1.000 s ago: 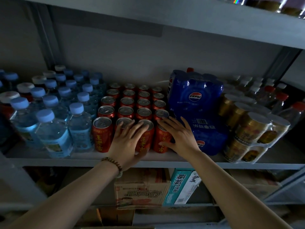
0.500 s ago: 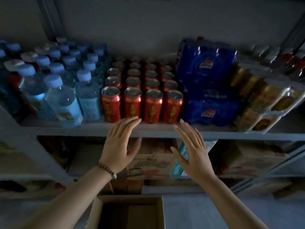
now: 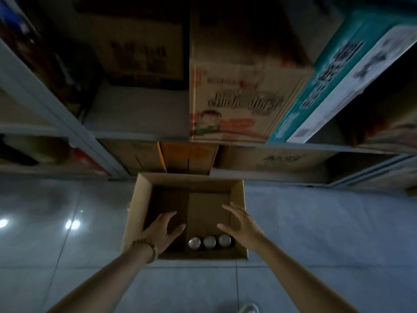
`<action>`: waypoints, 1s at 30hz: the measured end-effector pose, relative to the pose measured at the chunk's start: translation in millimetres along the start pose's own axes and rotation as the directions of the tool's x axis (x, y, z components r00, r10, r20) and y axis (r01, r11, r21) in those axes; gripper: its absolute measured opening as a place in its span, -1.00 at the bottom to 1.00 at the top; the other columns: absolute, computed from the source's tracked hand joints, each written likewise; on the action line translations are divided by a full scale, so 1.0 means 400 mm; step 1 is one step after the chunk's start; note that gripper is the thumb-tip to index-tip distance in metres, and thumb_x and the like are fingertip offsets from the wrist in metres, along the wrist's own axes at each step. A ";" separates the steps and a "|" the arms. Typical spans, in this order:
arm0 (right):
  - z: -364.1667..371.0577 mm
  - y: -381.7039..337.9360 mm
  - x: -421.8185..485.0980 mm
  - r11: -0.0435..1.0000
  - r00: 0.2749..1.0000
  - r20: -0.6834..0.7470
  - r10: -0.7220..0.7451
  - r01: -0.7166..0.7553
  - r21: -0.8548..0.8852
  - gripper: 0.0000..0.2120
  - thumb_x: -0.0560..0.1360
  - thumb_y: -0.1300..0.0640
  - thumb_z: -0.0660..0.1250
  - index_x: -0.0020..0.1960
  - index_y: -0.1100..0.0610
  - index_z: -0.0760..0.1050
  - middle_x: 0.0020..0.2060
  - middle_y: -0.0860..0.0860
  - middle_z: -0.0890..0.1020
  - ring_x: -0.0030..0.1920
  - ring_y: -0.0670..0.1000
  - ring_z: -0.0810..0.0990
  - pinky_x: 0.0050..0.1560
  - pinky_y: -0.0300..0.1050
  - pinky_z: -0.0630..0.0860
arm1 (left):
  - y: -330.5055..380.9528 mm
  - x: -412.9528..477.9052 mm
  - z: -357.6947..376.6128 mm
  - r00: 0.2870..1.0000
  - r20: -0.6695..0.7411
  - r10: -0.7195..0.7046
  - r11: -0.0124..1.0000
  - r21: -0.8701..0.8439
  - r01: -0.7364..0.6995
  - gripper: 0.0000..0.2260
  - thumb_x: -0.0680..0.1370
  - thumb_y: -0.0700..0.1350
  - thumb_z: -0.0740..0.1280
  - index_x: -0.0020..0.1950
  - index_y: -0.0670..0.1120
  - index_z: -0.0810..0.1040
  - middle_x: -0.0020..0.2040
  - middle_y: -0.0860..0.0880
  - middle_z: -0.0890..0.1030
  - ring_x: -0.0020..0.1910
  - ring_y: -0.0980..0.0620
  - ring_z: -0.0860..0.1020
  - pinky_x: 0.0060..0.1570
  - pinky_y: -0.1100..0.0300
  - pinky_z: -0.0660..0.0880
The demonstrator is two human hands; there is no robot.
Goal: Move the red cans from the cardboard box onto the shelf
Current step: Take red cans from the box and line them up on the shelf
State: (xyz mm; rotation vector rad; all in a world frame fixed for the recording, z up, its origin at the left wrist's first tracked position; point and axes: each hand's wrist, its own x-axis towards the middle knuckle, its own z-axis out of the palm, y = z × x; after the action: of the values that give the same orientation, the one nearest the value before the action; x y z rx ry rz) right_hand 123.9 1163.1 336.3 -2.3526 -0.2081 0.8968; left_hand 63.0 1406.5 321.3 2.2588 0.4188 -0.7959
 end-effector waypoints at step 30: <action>0.536 0.486 0.628 0.985 0.778 0.627 0.037 -0.135 0.110 -0.29 0.47 0.06 0.41 0.51 0.02 0.14 0.48 0.05 0.25 0.47 0.03 0.25 0.43 -0.10 0.25 | -0.383 0.686 0.494 0.959 0.244 -0.143 0.989 0.009 0.145 -0.52 0.58 0.19 0.10 0.36 -0.08 0.41 0.32 -0.13 0.46 0.24 -0.09 0.48 0.20 0.08 0.45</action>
State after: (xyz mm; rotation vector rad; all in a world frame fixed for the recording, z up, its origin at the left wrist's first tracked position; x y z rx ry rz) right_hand 162.6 1197.1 -43.4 -1.8590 -0.2847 1.6657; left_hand 112.2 1393.9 -46.7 2.1053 0.4720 -1.1310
